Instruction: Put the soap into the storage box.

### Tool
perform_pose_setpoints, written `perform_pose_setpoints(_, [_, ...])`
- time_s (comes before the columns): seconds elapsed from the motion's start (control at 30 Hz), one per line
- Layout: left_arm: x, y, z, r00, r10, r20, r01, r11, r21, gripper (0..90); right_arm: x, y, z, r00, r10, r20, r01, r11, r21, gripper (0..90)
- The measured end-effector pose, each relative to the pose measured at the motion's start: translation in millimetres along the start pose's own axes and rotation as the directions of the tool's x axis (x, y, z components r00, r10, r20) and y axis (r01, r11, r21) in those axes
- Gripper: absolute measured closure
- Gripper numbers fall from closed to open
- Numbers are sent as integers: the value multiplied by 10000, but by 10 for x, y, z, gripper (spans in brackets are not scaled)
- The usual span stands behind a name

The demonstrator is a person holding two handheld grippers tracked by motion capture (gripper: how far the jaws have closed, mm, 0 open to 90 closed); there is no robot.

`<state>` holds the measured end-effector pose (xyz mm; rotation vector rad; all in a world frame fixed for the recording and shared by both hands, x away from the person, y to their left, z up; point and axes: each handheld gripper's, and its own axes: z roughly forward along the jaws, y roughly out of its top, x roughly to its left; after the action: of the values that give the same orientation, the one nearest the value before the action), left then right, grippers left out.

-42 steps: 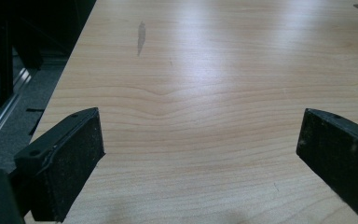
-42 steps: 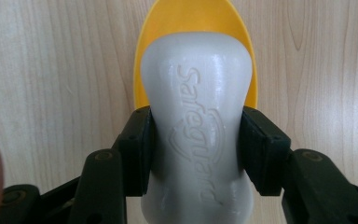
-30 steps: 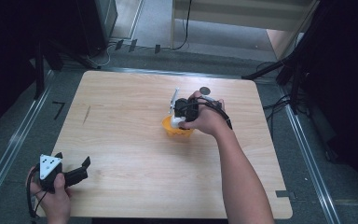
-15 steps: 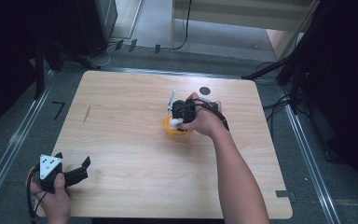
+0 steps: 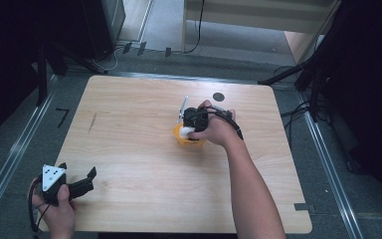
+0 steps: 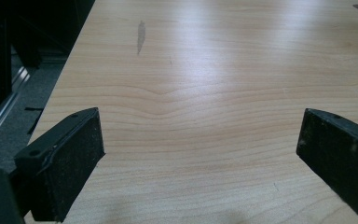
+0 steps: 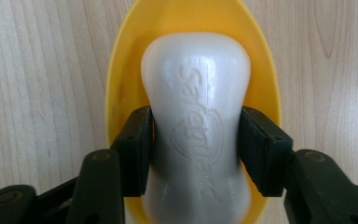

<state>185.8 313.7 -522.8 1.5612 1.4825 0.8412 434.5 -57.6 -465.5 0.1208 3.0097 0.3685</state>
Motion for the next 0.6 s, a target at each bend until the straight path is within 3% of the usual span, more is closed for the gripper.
perform_pose_setpoints(0.07, [0,0,1,10000,12,-1,-12,10000,5,11,-7,-6,-38,10000,72,-6,-72,9996,-256,450])
perform_pose_setpoints(0.6, [-3,1,4,10000,38,-7,-38,10000,9,11,46,-230,-384,9983,493,312,-474,9972,-586,454])
